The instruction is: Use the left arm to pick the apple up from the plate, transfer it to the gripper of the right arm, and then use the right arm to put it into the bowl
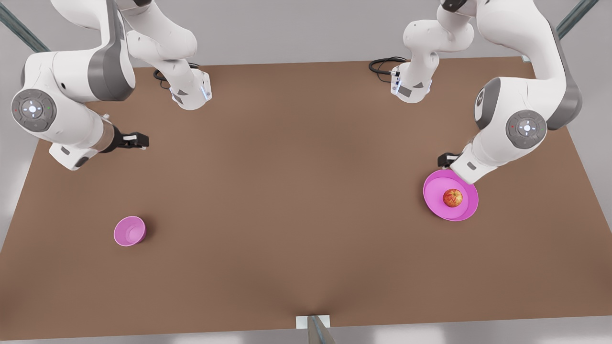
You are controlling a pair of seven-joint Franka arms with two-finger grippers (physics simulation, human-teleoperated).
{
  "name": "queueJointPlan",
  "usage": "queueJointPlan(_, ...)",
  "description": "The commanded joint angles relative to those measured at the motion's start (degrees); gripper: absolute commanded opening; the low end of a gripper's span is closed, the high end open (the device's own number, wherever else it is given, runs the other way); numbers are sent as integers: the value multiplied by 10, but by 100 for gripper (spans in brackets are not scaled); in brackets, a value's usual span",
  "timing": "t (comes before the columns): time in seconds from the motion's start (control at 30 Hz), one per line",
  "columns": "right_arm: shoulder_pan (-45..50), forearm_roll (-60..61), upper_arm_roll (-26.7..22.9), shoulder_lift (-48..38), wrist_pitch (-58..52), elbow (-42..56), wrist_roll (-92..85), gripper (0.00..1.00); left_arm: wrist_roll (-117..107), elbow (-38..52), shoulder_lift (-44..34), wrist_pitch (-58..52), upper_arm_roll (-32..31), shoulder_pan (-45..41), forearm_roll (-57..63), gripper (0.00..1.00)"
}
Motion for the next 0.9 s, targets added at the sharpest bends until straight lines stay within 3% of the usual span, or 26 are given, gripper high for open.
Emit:
queueJointPlan(0.0,2,-1,0,-1,18,0,1,100,-11,1,0,19,0,0,1,100)
queueJointPlan(0.07,2,-1,0,0,18,0,1,100,-8,4,16,27,15,0,2,100)
queueJointPlan(0.13,2,3,0,0,27,0,1,100,-8,108,140,32,42,3,2,100)
queueJointPlan(0.2,2,3,0,1,31,-1,1,100,-7,107,190,110,41,32,1,100)
queueJointPlan(0.33,2,2,0,2,31,-2,1,100,26,12,214,313,43,71,-3,100)
queueJointPlan(0.4,2,2,0,5,31,-2,1,100,32,-39,218,387,43,73,-3,100)
queueJointPlan(0.57,2,4,0,6,31,-6,1,100,80,-98,208,419,43,89,-6,100)
queueJointPlan(0.67,1,5,0,7,32,-7,1,100,83,-206,150,466,50,91,-5,100)
queueJointPlan(0.87,1,5,0,8,32,-7,1,100,82,-248,151,488,52,93,-7,100)
